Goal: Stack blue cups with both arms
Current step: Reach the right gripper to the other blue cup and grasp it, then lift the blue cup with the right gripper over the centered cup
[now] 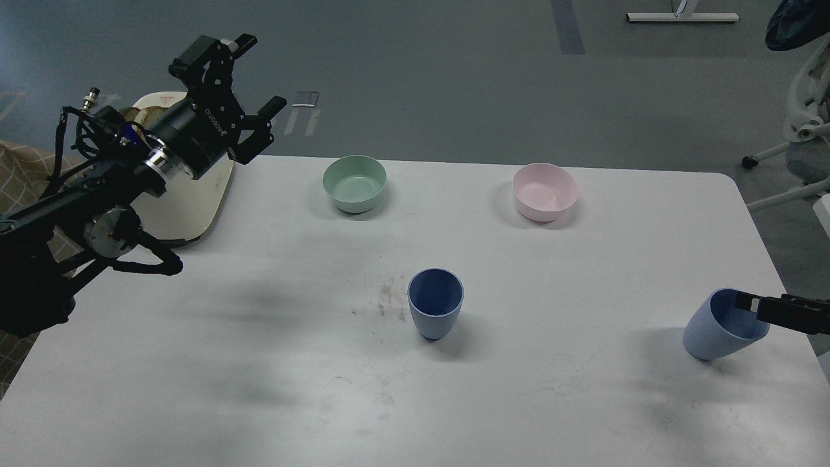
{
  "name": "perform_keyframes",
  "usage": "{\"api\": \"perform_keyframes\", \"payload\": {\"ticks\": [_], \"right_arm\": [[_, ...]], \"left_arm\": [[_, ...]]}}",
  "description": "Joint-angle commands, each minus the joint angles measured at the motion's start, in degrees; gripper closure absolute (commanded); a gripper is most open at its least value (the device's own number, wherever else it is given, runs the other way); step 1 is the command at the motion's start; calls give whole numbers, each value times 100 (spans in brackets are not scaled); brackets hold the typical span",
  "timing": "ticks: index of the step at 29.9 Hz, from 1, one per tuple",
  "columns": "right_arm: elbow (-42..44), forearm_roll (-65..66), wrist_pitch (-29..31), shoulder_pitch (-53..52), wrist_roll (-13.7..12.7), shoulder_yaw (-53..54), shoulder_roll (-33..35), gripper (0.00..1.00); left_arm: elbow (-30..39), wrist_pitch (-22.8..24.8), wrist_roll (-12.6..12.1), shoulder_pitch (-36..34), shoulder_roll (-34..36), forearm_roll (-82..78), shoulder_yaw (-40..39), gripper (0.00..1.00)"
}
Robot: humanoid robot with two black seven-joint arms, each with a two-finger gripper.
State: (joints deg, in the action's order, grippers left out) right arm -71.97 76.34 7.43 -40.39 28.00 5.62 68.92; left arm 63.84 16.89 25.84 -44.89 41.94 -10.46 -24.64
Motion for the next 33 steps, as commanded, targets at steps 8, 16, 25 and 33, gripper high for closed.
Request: {"api": "perform_keyframes", "payload": {"ticks": [8, 16, 25, 33], "right_arm": [[271, 241, -40, 242, 0, 0, -370, 37], [263, 241, -40, 269, 0, 0, -370, 80], [210, 232, -40, 260, 0, 9, -283, 100], [-606, 232, -5, -423, 0, 79, 367, 100]], "left_arm": [[15, -1, 0, 59, -1, -9, -129, 2], [15, -1, 0, 60, -1, -9, -129, 2], [24, -1, 0, 60, -1, -9, -129, 2], [32, -10, 0, 103, -10, -9, -129, 2]]}}
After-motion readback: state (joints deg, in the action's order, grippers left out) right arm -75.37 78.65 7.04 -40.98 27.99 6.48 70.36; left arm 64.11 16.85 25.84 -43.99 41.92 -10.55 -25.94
